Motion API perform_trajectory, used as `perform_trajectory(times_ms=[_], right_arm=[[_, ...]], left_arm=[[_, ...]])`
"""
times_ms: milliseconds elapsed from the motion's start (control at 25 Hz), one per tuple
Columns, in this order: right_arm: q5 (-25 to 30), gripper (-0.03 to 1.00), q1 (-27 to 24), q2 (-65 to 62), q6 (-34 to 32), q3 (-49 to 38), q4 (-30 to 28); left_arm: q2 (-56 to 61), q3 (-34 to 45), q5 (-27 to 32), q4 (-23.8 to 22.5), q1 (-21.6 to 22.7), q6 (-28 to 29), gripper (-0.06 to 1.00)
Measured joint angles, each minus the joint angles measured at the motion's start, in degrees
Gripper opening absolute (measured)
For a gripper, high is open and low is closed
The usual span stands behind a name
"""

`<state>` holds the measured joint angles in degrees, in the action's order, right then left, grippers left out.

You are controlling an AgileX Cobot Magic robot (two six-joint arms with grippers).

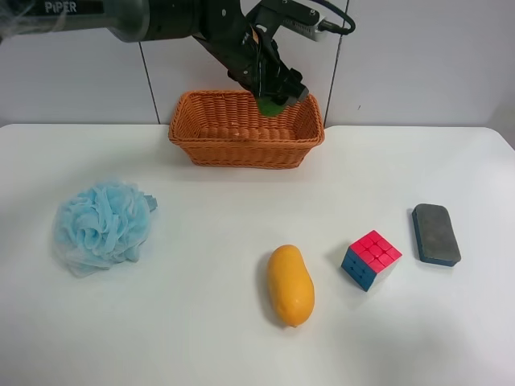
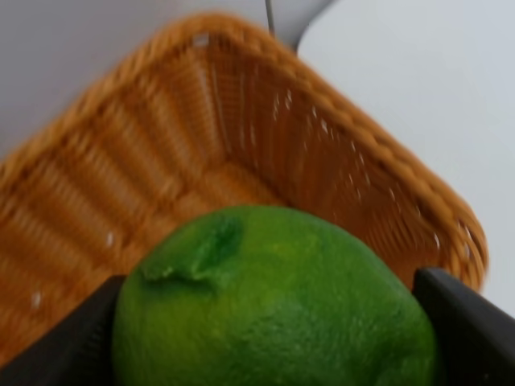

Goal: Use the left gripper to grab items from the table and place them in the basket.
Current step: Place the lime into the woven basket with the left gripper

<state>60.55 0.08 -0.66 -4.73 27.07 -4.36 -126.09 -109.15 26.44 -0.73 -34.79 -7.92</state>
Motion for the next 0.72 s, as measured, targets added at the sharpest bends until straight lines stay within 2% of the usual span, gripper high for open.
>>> perform_trajectory(times_ms=[400,720], right_arm=[[0.0,0.99,0.0,0.0,0.0,0.0,0.0],[0.0,0.99,0.0,0.0,0.0,0.0,0.0]], left_arm=[[-6.7,-0.1,-18.4,-2.2,0.2,-1.2,0.66],[-11.3,-0.1,-27.6,-2.7,2.9,-1.2,0.66]])
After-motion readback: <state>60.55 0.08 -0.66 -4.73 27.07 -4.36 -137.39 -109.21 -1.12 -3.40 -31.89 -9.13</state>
